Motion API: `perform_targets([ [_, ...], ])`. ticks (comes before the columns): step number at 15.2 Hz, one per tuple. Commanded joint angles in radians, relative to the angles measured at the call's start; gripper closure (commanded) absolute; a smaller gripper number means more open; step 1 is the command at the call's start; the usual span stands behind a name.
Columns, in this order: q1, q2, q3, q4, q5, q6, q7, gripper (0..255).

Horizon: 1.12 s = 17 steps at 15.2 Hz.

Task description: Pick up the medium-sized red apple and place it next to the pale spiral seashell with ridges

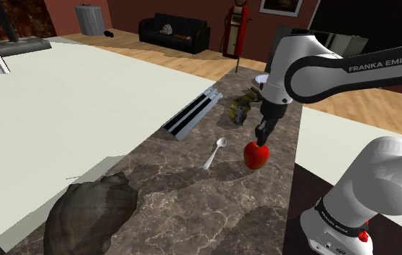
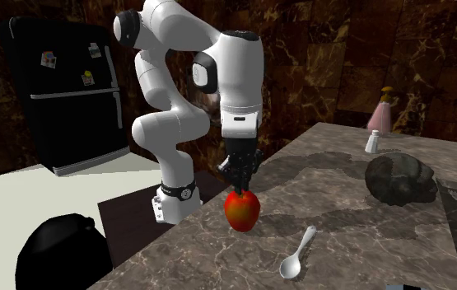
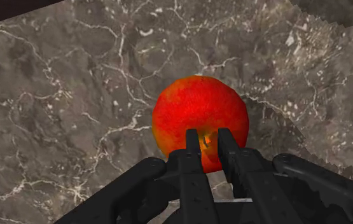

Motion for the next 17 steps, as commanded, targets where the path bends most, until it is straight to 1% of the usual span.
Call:
perform_targets([
  [1,0.000,0.000,0.000,0.000,0.000,0.000,0.000,255],
  [7,0.000,0.000,0.000,0.000,0.000,0.000,0.000,255],
  [17,-0.004,-0.044,-0.009,0.111,-0.012,-0.155,0.011,255],
])
